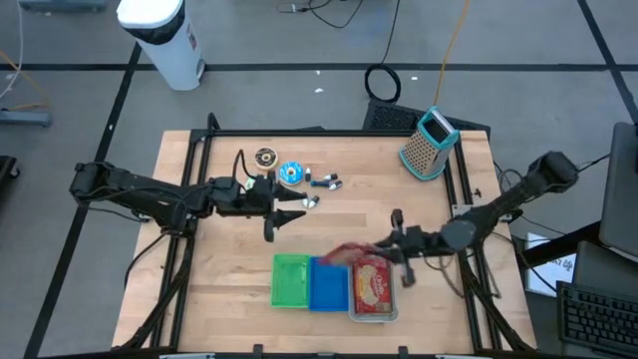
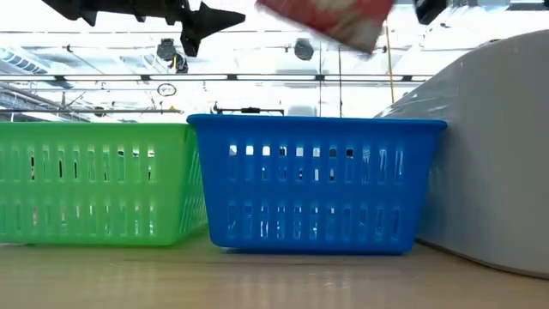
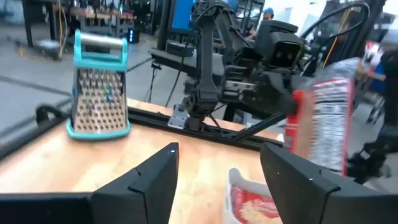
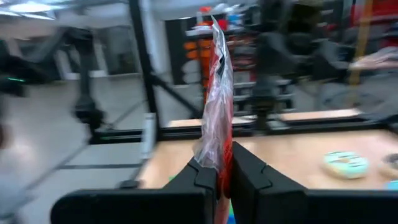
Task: Pick & Place Food Item
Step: Put the red popcorn bag into the white bin
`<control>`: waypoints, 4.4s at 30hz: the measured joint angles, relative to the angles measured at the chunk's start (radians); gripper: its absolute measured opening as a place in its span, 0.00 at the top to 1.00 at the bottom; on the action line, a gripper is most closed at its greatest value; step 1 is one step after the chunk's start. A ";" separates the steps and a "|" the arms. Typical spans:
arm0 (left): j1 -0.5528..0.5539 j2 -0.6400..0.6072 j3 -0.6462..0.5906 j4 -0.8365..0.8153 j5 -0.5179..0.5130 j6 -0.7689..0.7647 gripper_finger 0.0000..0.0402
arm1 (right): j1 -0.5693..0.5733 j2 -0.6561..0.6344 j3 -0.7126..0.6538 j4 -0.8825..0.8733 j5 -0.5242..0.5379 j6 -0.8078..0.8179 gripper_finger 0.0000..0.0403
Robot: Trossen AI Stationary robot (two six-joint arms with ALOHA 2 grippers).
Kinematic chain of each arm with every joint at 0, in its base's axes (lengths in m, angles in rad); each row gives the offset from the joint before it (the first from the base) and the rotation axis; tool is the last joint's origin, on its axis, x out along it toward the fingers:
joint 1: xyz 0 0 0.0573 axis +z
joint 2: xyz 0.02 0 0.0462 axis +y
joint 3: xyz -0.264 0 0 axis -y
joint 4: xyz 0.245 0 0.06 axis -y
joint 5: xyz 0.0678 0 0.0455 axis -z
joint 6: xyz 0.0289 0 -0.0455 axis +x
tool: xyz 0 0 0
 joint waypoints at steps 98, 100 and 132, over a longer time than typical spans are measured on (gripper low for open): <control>0.000 0.001 0.000 0.002 -0.001 -0.073 0.43 | 0.230 0.070 -0.066 -0.499 0.182 0.657 0.98; 0.000 0.001 0.000 0.002 -0.001 -0.073 0.43 | 0.230 0.070 -0.066 -0.499 0.183 0.667 0.98; 0.000 0.001 0.000 0.002 -0.001 -0.073 0.43 | 0.228 0.137 -0.066 -0.449 0.130 0.597 0.96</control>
